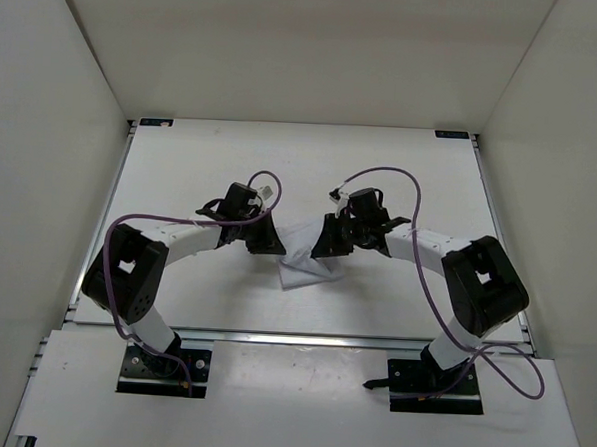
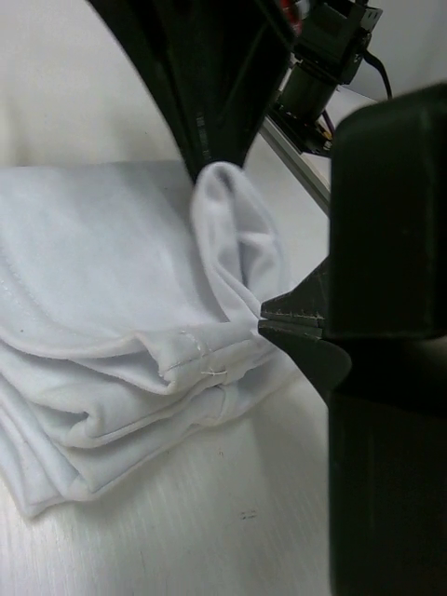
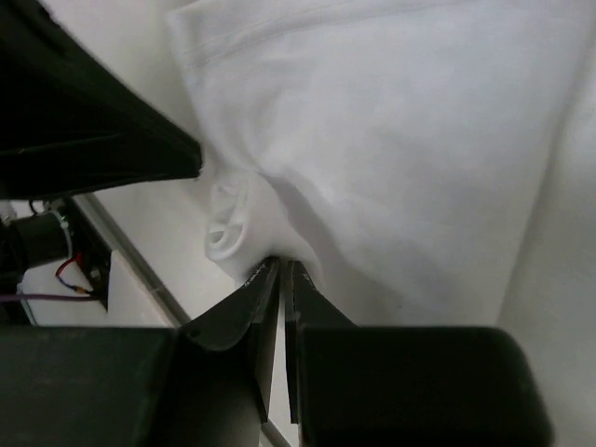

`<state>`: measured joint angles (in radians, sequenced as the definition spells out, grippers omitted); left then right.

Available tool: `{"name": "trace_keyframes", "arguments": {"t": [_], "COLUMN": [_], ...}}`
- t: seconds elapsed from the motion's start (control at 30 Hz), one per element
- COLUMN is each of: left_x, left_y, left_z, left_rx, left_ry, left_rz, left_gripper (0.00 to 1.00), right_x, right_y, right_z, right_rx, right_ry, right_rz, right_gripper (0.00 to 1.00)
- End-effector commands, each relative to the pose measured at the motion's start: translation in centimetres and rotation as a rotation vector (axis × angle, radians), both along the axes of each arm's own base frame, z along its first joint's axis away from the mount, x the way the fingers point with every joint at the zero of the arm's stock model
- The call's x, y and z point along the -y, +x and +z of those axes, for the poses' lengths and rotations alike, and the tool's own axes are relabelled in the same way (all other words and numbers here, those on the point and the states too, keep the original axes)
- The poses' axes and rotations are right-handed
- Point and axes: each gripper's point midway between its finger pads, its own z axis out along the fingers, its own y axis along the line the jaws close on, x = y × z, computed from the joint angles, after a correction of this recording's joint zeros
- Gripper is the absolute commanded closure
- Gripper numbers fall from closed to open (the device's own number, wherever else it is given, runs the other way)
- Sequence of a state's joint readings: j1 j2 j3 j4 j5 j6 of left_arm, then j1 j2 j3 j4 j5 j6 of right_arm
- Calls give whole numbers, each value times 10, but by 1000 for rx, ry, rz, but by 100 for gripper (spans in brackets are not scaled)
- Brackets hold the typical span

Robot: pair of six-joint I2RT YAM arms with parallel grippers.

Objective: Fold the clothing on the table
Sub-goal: Fold the skirt

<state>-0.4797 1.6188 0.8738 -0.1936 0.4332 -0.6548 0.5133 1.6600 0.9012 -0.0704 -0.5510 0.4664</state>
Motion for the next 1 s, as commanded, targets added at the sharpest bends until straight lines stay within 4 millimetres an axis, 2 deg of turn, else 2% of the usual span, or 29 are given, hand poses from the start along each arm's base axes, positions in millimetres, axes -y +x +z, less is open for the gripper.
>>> {"name": "trace_keyframes", "arguments": {"t": [0.0, 0.03, 0.13, 0.33, 0.37, 0.47, 0.57, 0.67, 0.7, 0.73, 0.77, 0.83, 0.87, 0.93, 0.97], "left_x": [-3, -4, -2, -11, -8, -16, -21, -22, -22, -21, -21, -23, -21, -23, -24], "left_y": [11, 12, 15, 18, 19, 23, 26, 29, 29, 35, 38, 44, 50, 52, 55], "left_z": [12, 11, 10, 3, 6, 5, 3, 2, 2, 7, 7, 10, 16, 24, 27], "left_rx": [47, 50, 49, 33, 43, 41, 45, 35, 28, 41, 42, 47, 68, 75, 84], "left_ry": [-19, -13, -17, -5, -8, 1, 12, 21, 25, 19, 24, 27, 16, 13, 19], "left_rz": [18, 17, 19, 31, 21, 37, 34, 35, 27, 27, 27, 38, 35, 44, 52], "left_gripper": [100, 100, 100, 100, 100, 100, 100, 100, 100, 98, 99, 98, 98, 99, 98], "right_x": [-20, -24, -32, -51, -52, -55, -58, -57, -58, -57, -61, -52, -50, -34, -26], "right_y": [-13, -11, -26, -54, -57, -62, -62, -58, -54, -47, -43, -30, -24, -10, -9], "right_z": [38, 48, 50, 25, 20, 7, 9, 21, 34, 44, 63, 92, 105, 126, 116], "right_rx": [65, 100, 102, -2, -15, -55, -64, -55, -28, -9, 39, 100, 134, 199, 196], "right_ry": [116, 136, 155, 167, 156, 149, 167, 187, 201, 203, 219, 228, 237, 242, 218], "right_rz": [80, 86, 125, 227, 234, 242, 252, 260, 264, 252, 256, 218, 209, 138, 108], "right_gripper": [95, 95, 93, 96, 96, 96, 97, 97, 97, 93, 87, 78, 70, 69, 74]}}
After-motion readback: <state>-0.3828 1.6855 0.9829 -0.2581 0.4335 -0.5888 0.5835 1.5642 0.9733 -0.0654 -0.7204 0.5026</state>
